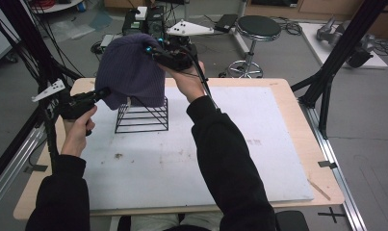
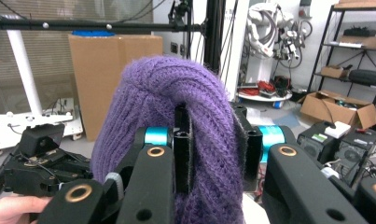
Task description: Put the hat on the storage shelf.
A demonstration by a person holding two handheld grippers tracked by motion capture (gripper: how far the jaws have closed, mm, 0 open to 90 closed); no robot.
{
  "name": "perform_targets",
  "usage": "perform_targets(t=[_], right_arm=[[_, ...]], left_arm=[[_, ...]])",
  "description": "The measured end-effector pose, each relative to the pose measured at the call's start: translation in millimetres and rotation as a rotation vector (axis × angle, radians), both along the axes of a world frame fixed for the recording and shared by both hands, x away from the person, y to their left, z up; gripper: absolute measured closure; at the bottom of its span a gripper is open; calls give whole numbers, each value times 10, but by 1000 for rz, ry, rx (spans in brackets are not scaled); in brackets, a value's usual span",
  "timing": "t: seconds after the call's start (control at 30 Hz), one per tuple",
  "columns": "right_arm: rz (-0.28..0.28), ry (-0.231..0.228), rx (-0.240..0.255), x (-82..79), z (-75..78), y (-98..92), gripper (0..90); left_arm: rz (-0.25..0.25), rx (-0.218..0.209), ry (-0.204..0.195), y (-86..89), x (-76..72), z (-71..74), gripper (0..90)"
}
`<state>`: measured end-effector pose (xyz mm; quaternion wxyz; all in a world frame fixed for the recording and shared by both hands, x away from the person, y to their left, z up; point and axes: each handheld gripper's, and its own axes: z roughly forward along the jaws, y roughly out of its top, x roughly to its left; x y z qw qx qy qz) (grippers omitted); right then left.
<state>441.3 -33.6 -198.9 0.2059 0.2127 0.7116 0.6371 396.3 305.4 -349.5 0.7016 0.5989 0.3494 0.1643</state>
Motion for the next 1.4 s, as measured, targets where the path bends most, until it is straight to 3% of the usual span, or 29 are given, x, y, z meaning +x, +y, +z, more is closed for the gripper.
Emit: perform_targets(t=[0.2, 0.6, 0.87, 1.1, 1.4], right_arm=[[-23, 26, -35, 36, -159, 0, 742], [-42, 56, -62, 48, -351, -21, 742], [-46, 68, -97, 47, -407, 26, 740], [-70, 104, -160, 59, -482, 112, 738], [-110, 157, -233, 103, -600, 185, 735]], left_arm=[[-20, 26, 24, -17, 19, -160, 827], [-37, 104, 68, -40, 68, -256, 823], [-18, 100, 76, -45, 61, -373, 823], [-27, 69, 130, -20, 74, -543, 813], [-44, 103, 179, -20, 111, -642, 810]])
